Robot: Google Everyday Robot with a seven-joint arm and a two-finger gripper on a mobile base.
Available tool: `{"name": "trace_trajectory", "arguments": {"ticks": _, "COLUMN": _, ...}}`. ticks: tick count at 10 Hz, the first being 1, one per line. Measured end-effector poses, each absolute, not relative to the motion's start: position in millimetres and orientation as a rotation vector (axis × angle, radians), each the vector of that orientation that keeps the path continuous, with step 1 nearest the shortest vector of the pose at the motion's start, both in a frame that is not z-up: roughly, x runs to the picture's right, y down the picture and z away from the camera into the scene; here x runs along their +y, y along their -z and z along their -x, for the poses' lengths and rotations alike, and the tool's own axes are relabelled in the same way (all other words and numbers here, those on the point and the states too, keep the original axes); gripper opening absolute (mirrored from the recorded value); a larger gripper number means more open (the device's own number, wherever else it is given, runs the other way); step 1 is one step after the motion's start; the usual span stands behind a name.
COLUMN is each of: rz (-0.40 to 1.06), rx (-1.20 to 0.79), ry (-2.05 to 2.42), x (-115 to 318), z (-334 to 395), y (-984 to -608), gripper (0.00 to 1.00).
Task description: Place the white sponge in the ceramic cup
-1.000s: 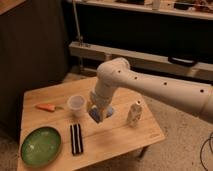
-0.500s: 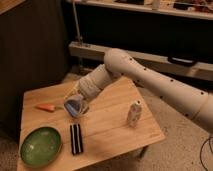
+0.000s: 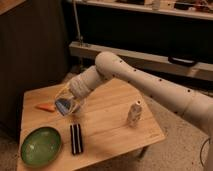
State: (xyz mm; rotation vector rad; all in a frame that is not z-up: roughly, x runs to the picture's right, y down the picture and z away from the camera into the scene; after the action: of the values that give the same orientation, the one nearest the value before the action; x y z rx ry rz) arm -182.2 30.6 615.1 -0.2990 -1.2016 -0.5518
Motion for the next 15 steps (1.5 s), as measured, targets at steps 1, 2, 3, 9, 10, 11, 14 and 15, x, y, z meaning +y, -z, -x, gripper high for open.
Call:
{"name": "trace_trajectory", "arguments": {"ticks": 1, "rz": 0.314, "rx": -1.189, "ry": 0.522, "x": 19, "z": 184, "y": -633, "gripper": 0.00}}
{"name": "trace_trajectory", "arguments": {"ticks": 2, "rz": 0.330, "rx": -1.186, "ry": 0.500, "x": 11, "z": 187, "y": -646, "gripper": 0.00}}
{"name": "trace_trajectory", "arguments": {"ticks": 3, "rz": 0.341, "rx": -1.186, "ry": 0.484, "x": 7, "z": 189, "y": -655, "gripper": 0.00}}
{"name": "trace_trajectory", "arguments": {"ticks": 9, "rz": 0.415, "rx": -1.217, "ry": 0.410, "x": 17, "z": 205, "y": -695, "gripper": 0.00}}
{"name": "trace_trajectory", "arguments": {"ticks": 10, "rz": 0.420, "rx": -1.213, "ry": 0.405, "x": 19, "z": 203, "y": -701, "gripper": 0.00}}
{"name": "trace_trajectory", "arguments": {"ticks": 11, "rz": 0.429, "rx": -1.208, "ry": 0.394, "x": 21, "z": 199, "y": -712, "gripper": 0.00}}
{"name": "trace_trajectory", "arguments": {"ticks": 14, "rz": 0.436, "rx": -1.211, "ry": 0.401, "x": 17, "z": 199, "y": -729, "gripper": 0.00}}
{"name": "trace_trajectory", "arguments": {"ticks": 15, "rz": 0.439, "rx": -1.214, "ry": 0.412, "x": 15, "z": 200, "y": -734, "gripper": 0.02}}
